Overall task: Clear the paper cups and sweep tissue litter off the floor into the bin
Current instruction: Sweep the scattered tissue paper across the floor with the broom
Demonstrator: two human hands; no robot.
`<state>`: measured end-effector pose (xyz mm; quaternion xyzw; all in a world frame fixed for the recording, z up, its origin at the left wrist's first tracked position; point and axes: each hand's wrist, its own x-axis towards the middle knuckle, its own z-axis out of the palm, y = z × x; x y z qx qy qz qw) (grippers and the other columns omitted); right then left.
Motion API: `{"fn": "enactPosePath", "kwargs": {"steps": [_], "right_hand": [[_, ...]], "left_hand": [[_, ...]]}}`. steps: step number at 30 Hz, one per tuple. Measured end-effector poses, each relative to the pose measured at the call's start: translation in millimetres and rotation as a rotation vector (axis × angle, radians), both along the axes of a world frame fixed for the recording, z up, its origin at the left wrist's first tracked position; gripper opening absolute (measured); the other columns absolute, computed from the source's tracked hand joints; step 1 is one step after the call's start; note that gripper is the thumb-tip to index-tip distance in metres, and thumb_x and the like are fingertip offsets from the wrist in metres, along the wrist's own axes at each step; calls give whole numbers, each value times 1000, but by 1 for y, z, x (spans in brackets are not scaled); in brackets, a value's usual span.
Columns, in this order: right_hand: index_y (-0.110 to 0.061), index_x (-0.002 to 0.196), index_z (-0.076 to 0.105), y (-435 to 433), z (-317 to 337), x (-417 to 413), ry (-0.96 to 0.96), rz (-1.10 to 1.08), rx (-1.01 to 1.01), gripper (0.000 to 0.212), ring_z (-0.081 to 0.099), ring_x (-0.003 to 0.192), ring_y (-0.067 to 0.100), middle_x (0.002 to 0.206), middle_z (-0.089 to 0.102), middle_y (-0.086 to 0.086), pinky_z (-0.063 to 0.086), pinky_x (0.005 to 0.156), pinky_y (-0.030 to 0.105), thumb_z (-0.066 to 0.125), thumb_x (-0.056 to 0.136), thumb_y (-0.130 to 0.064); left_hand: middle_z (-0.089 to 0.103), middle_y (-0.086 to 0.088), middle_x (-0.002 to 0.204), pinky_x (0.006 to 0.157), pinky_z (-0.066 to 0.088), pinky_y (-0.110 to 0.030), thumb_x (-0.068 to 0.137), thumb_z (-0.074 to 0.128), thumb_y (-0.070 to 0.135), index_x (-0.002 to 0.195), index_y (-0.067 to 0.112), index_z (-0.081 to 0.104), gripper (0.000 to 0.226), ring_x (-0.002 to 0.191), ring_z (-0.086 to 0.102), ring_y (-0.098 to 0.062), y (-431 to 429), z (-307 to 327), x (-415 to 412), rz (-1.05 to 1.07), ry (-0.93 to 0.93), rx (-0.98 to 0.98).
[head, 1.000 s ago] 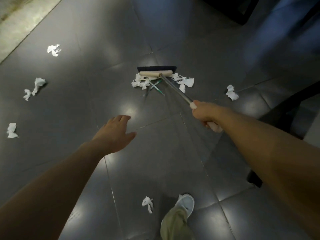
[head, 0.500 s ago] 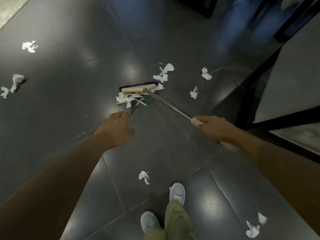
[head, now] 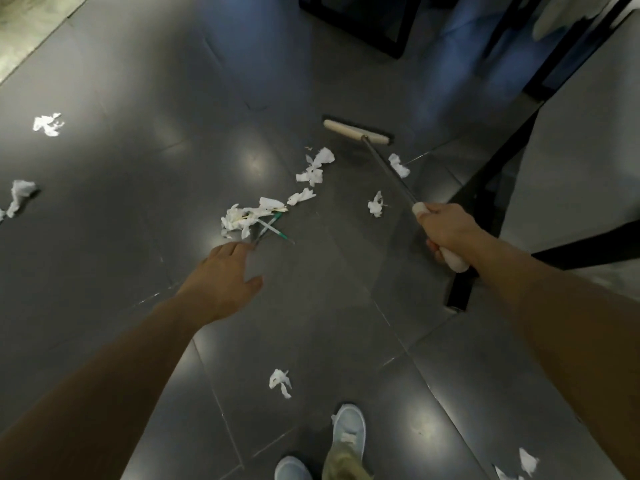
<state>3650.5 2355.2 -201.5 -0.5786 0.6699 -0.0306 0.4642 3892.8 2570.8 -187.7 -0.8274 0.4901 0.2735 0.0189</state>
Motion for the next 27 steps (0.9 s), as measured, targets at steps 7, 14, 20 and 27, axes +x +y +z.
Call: {"fn": "enactPosePath", "kwargs": {"steps": [7,14,20,27], "right_hand": [[-13,137,44,-43,-44,-31,106,-100,27,41,52,77,26,79,50,9,49,79,41,37,102,-33],[-15,140,29,-1,-61,-42,85,-36,231,39,36,54,17,68,41,10,34,51,28,28,104,-29],[-15,136,32,89,-42,-35,96,44,286,34,43,50,17,66,45,12,37,39,24,34,102,-21],[-15,142,34,240,-14,-28,-42,-42,302,42,41,37,12,55,44,8,35,34,19,38,101,-18]], "left_hand": [[32,-5,149,111,25,-33,93,52,37,145,14,29,61,137,28,-22,-16,-18,2,-14,10,-14],[26,-4,153,115,23,-35,94,50,40,147,16,24,63,141,23,-22,14,-32,9,-30,17,69],[30,-7,150,114,23,-33,93,53,37,146,13,27,64,139,25,-24,50,-16,11,-78,12,21],[30,-5,150,110,24,-31,95,48,39,146,15,26,60,138,26,-22,123,1,-12,-211,31,37]]}}
